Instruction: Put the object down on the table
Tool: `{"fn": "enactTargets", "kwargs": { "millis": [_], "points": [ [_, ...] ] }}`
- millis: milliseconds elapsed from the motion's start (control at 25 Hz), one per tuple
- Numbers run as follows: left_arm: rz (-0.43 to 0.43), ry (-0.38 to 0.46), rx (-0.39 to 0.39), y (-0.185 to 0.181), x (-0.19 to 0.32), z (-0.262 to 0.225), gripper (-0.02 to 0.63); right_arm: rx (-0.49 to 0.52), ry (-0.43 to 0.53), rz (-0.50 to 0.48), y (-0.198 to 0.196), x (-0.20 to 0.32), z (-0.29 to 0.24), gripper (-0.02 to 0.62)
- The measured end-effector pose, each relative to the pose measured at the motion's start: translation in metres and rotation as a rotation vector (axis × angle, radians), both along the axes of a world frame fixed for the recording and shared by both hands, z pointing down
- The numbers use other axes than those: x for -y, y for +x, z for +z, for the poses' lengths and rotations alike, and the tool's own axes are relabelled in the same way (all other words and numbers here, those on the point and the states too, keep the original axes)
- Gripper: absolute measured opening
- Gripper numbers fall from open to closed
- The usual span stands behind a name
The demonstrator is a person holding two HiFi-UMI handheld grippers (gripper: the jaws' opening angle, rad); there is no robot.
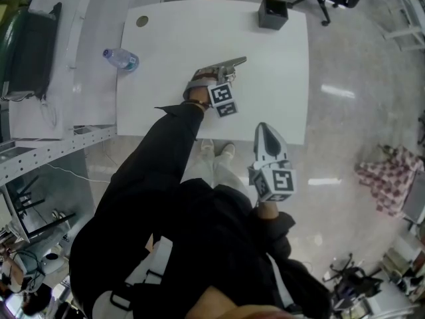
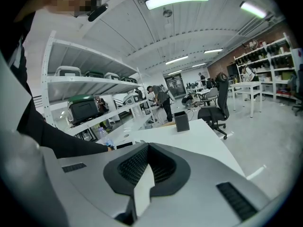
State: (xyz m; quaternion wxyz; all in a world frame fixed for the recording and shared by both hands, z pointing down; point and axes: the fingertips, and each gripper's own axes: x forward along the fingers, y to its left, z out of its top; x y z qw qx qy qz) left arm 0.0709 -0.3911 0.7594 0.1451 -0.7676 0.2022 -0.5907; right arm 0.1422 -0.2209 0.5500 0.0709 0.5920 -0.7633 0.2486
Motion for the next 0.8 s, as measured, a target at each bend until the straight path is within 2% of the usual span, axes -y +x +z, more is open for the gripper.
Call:
{"fn": "enactTargets", "kwargs": {
  "millis": [120,360,800],
  "points": [
    [-0.009,-0.005,-0.007,0.000,-0.002,-0.003,0.118,0.000,0.002,0.006,0.001,-0.002,0.000,-0.008],
    [-0.012,0.019,-0.013,-0.002,-0.006,-0.015,0.121,0.001,0.025,0.013,0.002,-0.012,-0.002,-0.008],
    [-0.057,0.077,-0.082,-0.004,-0.019,-0.069,0.121,-0.001,0.077,-0.007,-0.005,-0.022,-0.027,-0.008]
  ]
}}
